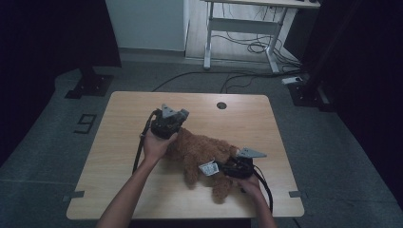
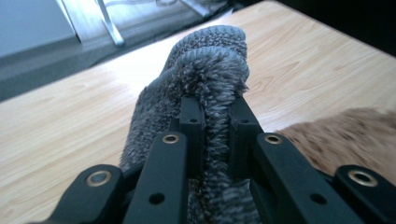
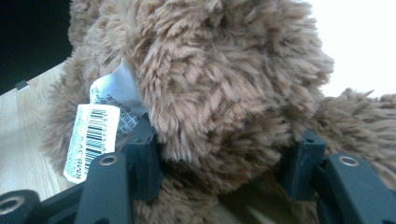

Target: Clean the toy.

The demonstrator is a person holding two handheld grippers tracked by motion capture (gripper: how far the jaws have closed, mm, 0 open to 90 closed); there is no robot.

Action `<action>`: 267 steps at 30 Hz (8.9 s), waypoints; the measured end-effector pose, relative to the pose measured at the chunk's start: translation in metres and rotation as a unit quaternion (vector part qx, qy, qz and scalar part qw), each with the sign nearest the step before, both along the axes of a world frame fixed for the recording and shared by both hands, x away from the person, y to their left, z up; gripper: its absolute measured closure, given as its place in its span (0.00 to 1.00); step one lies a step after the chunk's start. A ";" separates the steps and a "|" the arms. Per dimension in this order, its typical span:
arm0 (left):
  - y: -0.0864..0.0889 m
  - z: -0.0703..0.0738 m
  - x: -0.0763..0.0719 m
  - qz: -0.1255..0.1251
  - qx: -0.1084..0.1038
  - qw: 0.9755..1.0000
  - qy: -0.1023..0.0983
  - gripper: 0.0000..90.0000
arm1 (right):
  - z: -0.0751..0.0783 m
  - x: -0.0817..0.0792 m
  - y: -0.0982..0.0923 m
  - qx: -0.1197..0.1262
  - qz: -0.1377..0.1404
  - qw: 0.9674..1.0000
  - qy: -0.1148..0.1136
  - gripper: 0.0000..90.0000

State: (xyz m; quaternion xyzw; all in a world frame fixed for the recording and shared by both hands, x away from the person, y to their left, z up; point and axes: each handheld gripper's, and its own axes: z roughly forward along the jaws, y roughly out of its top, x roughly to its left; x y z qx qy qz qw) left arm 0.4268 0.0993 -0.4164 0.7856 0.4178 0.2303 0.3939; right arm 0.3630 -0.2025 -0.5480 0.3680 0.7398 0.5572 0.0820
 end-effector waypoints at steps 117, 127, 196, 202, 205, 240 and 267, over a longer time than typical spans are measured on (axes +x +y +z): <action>0.059 -0.079 -0.110 -0.043 -0.137 0.990 -0.002 0.90 | 0.030 0.004 0.032 0.005 0.039 0.997 0.068 0.63; 0.033 -0.074 -0.067 -0.016 -0.143 0.990 -0.005 0.89 | 0.049 0.026 0.029 -0.012 -0.052 0.998 -0.039 0.66; 0.032 -0.008 -0.066 -0.035 -0.079 0.996 -0.012 0.90 | 0.004 -0.020 0.004 0.031 -0.033 0.998 -0.037 0.62; -0.055 0.005 -0.058 -0.108 -0.069 0.992 -0.011 0.90 | 0.005 -0.020 0.004 0.033 -0.033 0.998 -0.033 0.62; -0.101 0.000 -0.053 -0.135 -0.050 0.990 -0.003 0.90 | 0.005 -0.021 0.004 0.033 -0.032 0.998 -0.033 0.62; 0.026 -0.036 -0.030 -0.001 -0.026 0.997 0.078 0.90 | 0.004 -0.020 0.009 0.026 -0.036 0.999 -0.030 0.62; 0.057 -0.087 -0.008 0.020 -0.131 0.985 0.108 0.91 | 0.023 0.006 0.008 0.016 -0.056 0.993 -0.105 0.65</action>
